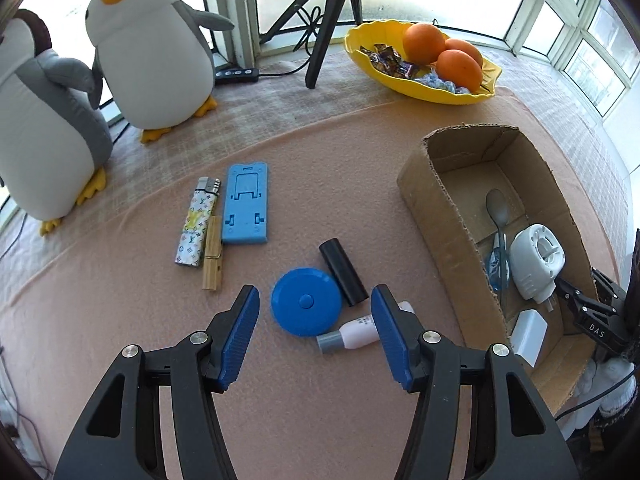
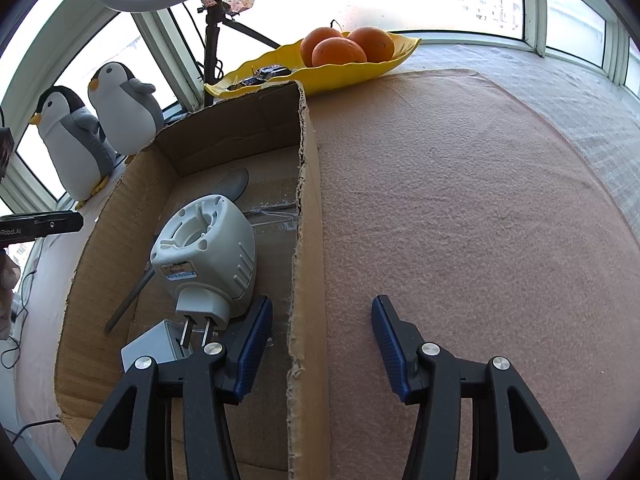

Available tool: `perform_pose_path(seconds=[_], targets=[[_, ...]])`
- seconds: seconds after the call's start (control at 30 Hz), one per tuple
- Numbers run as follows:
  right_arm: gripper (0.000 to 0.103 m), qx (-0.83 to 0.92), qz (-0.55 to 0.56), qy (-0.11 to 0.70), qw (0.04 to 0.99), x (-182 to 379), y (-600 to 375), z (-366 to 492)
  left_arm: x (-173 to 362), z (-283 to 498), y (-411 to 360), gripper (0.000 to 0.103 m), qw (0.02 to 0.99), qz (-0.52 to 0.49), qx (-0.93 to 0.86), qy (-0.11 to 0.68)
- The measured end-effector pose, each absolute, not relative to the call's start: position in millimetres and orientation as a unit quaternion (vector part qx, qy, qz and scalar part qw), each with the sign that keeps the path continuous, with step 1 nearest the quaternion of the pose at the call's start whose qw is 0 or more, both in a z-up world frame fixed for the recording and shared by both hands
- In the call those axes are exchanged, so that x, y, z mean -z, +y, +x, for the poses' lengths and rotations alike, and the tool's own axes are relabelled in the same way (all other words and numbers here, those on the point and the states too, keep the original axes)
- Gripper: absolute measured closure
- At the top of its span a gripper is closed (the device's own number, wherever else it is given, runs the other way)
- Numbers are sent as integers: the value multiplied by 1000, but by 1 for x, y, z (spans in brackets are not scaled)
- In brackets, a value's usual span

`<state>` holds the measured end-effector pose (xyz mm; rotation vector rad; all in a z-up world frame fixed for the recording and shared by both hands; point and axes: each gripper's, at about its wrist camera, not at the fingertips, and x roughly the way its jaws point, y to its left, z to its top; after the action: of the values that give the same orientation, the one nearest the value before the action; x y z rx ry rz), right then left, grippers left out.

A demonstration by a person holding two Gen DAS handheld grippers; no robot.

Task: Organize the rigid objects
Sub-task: 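Withdraw the left gripper and move it to the blue tape measure, then close the left gripper on the blue round tape measure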

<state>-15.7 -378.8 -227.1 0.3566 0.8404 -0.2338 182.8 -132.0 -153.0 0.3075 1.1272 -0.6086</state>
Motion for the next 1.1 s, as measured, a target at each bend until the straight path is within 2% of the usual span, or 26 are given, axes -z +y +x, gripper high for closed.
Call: perform_pose_path(seconds=[0.33, 1.1], targets=[[55, 111, 171, 406, 891, 227, -379, -15, 181, 186, -126, 45, 772, 155, 281, 549], [55, 111, 169, 406, 891, 229, -377, -16, 197, 188, -149, 45, 766, 222, 276, 537]])
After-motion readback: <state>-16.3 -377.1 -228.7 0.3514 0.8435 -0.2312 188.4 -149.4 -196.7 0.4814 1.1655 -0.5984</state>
